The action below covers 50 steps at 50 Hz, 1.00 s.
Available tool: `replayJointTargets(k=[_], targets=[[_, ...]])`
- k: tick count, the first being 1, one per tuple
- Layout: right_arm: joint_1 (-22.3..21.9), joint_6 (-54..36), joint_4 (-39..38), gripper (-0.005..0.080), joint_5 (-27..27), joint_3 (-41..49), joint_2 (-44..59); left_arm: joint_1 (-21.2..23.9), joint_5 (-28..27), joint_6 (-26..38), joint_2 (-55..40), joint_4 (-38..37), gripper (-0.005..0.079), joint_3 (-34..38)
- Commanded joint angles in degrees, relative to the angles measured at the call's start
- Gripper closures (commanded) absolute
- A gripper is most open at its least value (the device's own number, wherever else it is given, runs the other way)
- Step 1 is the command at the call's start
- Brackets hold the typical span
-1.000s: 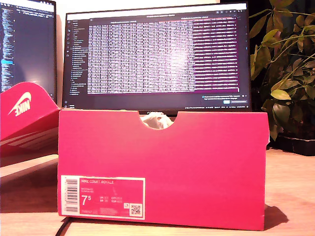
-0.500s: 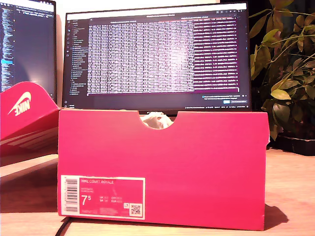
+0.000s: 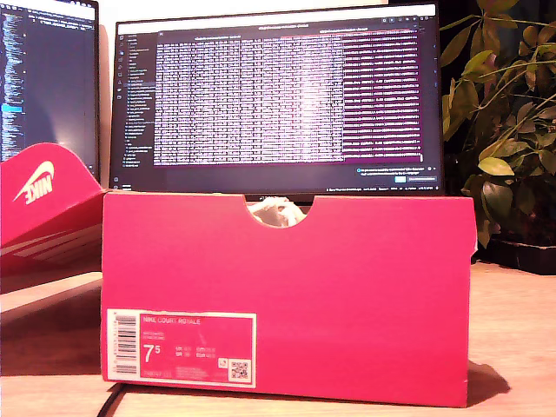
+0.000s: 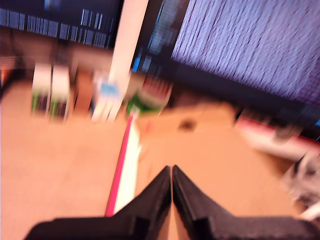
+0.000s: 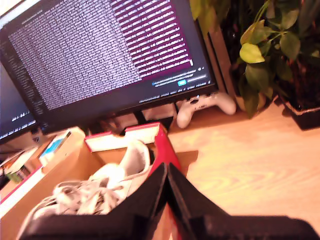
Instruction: Close the red shoebox by pushing the lid with your left arm and holding the box in place with your right arm
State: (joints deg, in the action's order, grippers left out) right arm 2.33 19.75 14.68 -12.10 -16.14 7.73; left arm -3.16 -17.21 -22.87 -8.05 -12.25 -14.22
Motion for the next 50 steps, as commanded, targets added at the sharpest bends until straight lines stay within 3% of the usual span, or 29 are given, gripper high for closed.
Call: replayJointTargets(k=[1,27,50], targets=[[-0.09,0.33,0.72,0.0765,-0.42,-1.57,3.67,-0.11,-0.66,-0.20,-4.33,-0.13,0.0761,-1.16],[0.48,-10.78,5.77,0.0764,-6.47,-18.45,41.05,-1.33,-4.42,9.64,-40.92,-4.26,0.0761,-18.99],[8.55,-14.23,0.61,0.0764,-6.45,-21.49,59.21,-9.20,-7.52,16.02,-60.15,-7.91,0.0761,-25.81]])
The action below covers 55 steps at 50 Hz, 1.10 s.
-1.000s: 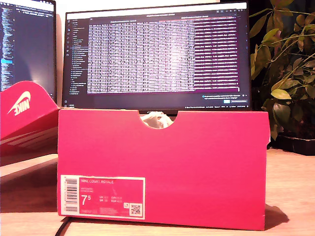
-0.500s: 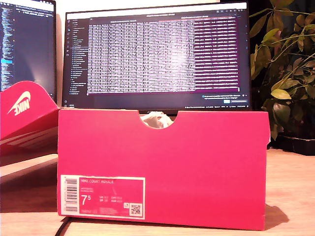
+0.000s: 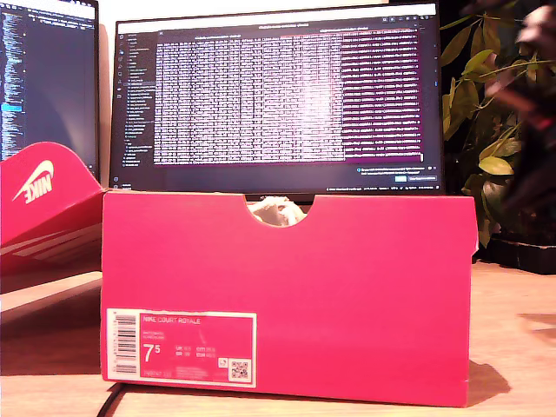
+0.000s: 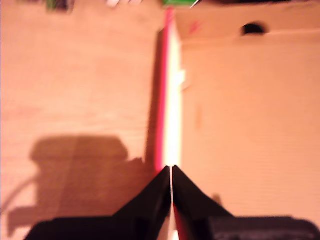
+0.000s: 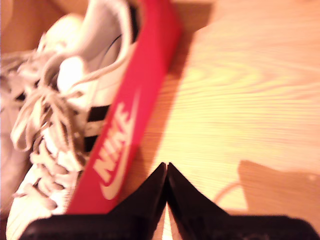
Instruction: Close the red shoebox by pushing the lid with your left arm and holding the box in place with your right arm
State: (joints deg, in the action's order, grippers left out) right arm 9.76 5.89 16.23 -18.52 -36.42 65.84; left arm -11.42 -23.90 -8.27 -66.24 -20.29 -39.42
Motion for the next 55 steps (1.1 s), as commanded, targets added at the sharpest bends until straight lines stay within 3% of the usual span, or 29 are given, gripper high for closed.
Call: replayJointTargets(k=[1,15,27,55], targets=[[1.49,-0.37,-1.27,0.0765,-0.02,-1.20,1.51,-1.36,-1.25,1.44,-2.75,0.11,0.0761,-0.72],[6.40,0.09,-5.09,0.0765,0.04,-1.20,7.32,-5.92,-5.33,3.85,-12.81,0.13,0.0761,-1.20],[9.01,0.68,-7.69,0.0765,0.09,-1.20,10.64,-7.23,-11.15,4.17,-18.97,-0.96,0.0761,-1.20],[13.88,1.86,-11.34,0.0764,0.09,-1.20,15.02,-7.21,-24.52,3.76,-20.35,-2.47,0.0761,-2.05]])
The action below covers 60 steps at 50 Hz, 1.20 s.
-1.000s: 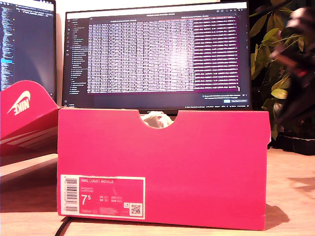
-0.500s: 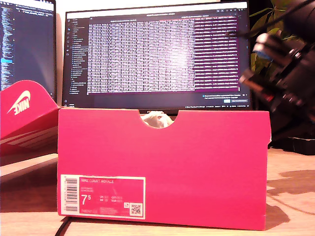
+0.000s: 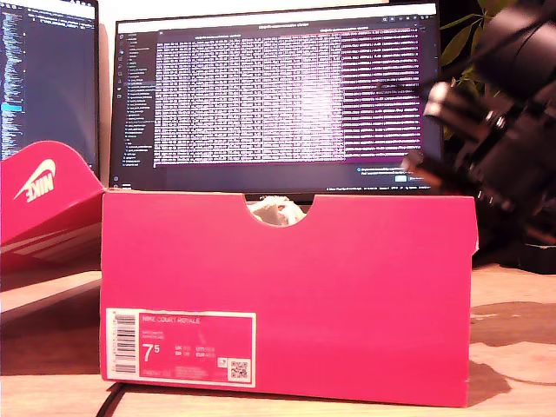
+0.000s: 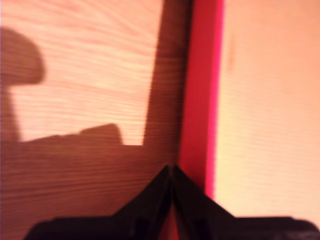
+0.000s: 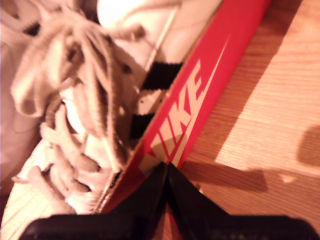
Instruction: Close the red shoebox by pushing the lid with your left arm and holding the box in place with your right arm
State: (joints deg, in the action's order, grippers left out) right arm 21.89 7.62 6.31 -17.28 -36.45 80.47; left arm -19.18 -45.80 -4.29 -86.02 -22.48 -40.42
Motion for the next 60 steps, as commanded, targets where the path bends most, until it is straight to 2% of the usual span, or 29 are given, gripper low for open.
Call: replayJointTargets(k=[1,11,28,39,60], targets=[[1.73,0.13,-1.46,0.0764,-1.16,-1.18,0.39,0.55,-3.32,-0.22,-0.57,-0.31,0.0761,-1.29],[1.73,0.11,-1.36,0.0765,-1.16,-1.18,0.39,0.55,-8.26,-0.79,-0.11,-3.80,0.0761,-5.81],[1.73,0.07,-2.21,0.0764,-1.16,-1.18,0.39,0.61,-12.15,2.67,0.33,-18.69,0.0761,-16.04],[1.73,0.07,-3.06,0.0764,-1.25,-1.18,0.39,1.77,-13.88,4.81,4.68,-26.95,0.0761,-17.90],[1.75,0.07,-3.19,0.0764,-4.11,-1.18,0.39,5.20,-19.93,1.33,15.96,-27.19,0.0761,-19.39]])
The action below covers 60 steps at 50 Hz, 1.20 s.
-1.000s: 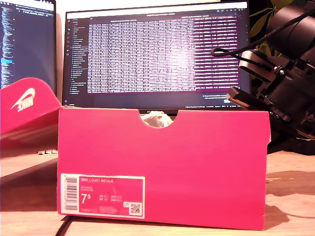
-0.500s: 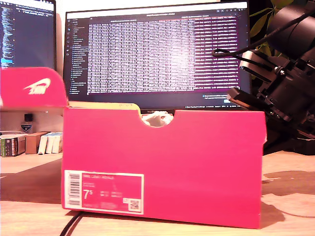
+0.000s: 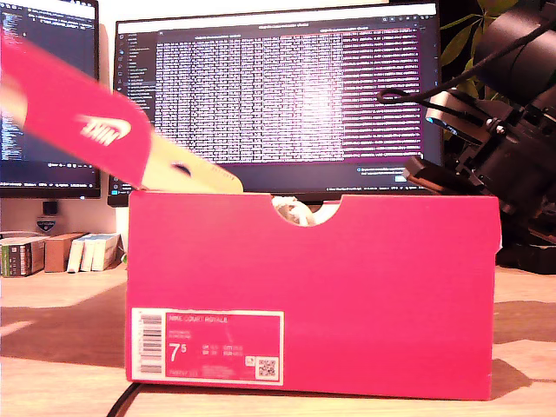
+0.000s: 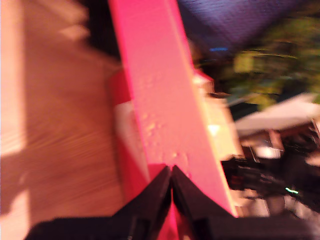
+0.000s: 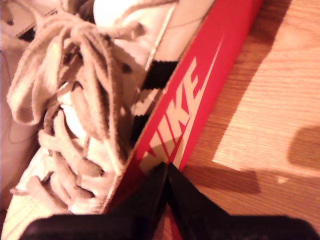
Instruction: Close the red shoebox by pushing the lid with your left arm and holding the box in place with your right arm
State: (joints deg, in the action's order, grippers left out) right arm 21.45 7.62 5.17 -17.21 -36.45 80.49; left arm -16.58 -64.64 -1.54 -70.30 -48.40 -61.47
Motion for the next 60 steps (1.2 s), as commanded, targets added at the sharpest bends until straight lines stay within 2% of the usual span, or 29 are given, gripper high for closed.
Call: replayJointTargets(k=[1,12,24,27,29,30,33,44,56,60], targets=[[2.19,0.07,-2.10,0.0764,-4.42,-1.18,0.37,2.84,-1.44,-1.70,0.57,-1.09,0.0761,1.49],[2.23,0.09,-2.32,0.0764,-4.81,-1.18,0.35,7.74,-2.05,-6.60,2.16,3.67,0.0761,-0.72],[2.05,0.00,-2.03,0.0764,-4.48,-1.57,0.35,18.01,-0.37,-15.37,2.08,14.73,0.0761,-0.81],[1.57,-0.48,0.09,0.0765,-1.44,-2.49,0.20,20.41,0.55,-18.21,2.08,18.08,0.0761,-0.81],[0.87,-0.79,2.29,0.0765,2.60,-3.50,0.02,22.08,1.07,-18.21,2.08,20.44,0.0761,-0.81],[0.52,-1.75,3.89,0.0765,4.09,-3.98,-0.04,22.84,1.38,-20.61,2.08,21.51,0.0761,-0.81],[-0.94,-5.07,8.76,0.0765,9.73,-5.88,-0.35,25.24,1.99,-22.47,2.08,24.50,0.0761,-0.81],[-6.36,-10.99,19.17,0.0765,22.71,-12.57,-1.14,32.00,2.14,-26.14,2.08,30.91,0.0761,-0.81],[-10.86,-15.72,26.12,0.0765,31.08,-20.74,-4.79,36.61,5.73,-26.99,2.19,37.48,0.0761,-1.29],[-11.50,-15.98,28.57,0.0765,30.58,-23.80,-6.12,36.68,6.71,-26.82,2.19,36.30,0.0761,-2.58]])
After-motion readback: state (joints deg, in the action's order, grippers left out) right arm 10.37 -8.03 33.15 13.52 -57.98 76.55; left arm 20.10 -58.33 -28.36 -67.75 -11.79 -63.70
